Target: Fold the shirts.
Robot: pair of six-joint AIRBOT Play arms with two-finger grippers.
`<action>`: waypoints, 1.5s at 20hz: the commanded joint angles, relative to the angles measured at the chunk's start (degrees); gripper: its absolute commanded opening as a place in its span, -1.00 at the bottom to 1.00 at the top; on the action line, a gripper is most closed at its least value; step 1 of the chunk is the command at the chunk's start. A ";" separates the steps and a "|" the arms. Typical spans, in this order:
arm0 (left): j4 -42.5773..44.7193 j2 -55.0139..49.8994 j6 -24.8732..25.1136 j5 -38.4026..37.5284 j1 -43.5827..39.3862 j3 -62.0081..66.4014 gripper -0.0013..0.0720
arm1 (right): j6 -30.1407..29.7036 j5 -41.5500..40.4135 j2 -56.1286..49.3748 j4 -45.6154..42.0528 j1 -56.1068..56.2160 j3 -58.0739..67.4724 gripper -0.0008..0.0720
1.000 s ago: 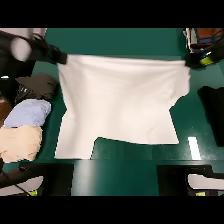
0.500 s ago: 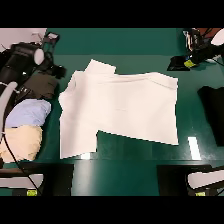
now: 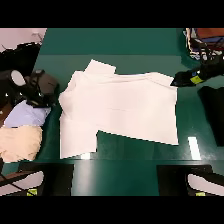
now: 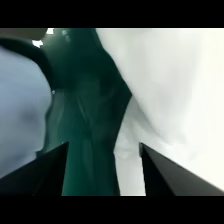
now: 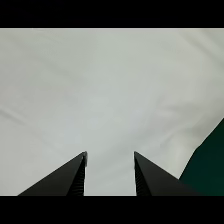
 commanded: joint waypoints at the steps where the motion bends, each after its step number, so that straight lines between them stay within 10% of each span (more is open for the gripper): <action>1: -7.32 1.18 1.68 3.56 0.85 -9.18 0.48 | -0.02 -1.70 5.38 0.09 0.02 -7.08 -0.01; 8: -11.93 1.18 3.21 6.88 0.68 -13.29 0.47 | 0.59 -1.16 8.26 -0.04 0.00 -9.35 -0.01; 11: -12.20 1.53 3.45 6.86 0.70 -13.20 -0.88 | 0.61 2.64 8.24 -0.13 -1.11 -9.55 -0.01; 17: -12.35 12.15 4.57 6.38 0.70 -12.98 -0.90 | 2.08 7.41 13.62 -0.70 -16.37 -24.98 0.00; 19: -12.52 15.65 4.55 5.99 0.70 -12.98 -0.90 | 2.05 7.65 15.19 -0.50 -23.76 -33.42 0.45; 25: -13.38 17.07 4.52 5.97 0.70 -12.98 -0.90 | 0.85 2.71 15.30 3.02 -31.12 -50.49 0.32; 30: -13.49 17.07 4.50 5.73 0.70 -12.98 -0.90 | 0.96 -4.33 15.28 7.69 -23.56 -54.07 -0.15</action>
